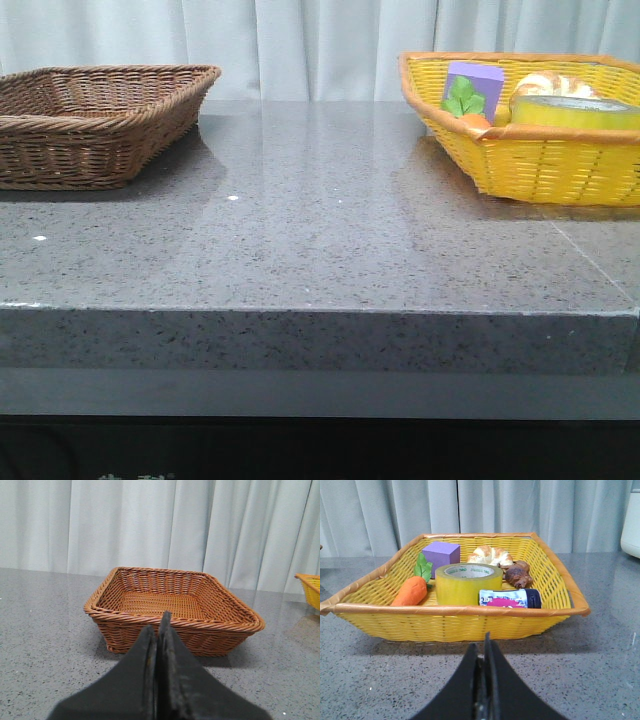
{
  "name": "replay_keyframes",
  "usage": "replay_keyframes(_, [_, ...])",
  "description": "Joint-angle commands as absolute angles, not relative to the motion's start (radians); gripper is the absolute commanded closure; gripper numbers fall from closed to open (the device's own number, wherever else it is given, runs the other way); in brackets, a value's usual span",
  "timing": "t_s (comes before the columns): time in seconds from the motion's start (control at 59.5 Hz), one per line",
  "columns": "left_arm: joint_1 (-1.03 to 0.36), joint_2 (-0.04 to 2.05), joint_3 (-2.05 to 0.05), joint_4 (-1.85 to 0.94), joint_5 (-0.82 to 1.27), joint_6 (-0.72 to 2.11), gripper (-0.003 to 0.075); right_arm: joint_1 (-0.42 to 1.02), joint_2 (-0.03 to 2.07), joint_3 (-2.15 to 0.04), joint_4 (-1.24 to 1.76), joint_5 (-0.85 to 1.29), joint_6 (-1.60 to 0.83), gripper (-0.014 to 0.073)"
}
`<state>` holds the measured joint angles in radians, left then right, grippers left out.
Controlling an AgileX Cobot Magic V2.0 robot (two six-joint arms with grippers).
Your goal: Transfer tape with both arms
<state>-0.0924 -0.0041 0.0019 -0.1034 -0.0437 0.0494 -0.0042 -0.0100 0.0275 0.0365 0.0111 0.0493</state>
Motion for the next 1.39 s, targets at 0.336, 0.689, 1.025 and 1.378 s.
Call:
replay_keyframes(0.336, [-0.091, -0.023, 0.011, -0.106, -0.128, 0.042, 0.0741, -0.012, -0.033, 0.020, 0.036, -0.072, 0.043, 0.0660])
replay_keyframes(0.689, [-0.091, -0.023, 0.011, -0.106, -0.128, 0.042, 0.0741, -0.012, -0.033, 0.020, 0.035, -0.072, 0.043, 0.0660])
replay_keyframes(1.025, [-0.091, -0.019, -0.091, -0.100, -0.131, 0.042, 0.0741, -0.012, -0.033, -0.113, 0.036, -0.011, 0.044, 0.0660])
replay_keyframes(1.378, [-0.091, 0.028, -0.444, -0.060, 0.160, 0.042, 0.0741, -0.012, 0.051, -0.472, 0.035, 0.182, 0.044, 0.0660])
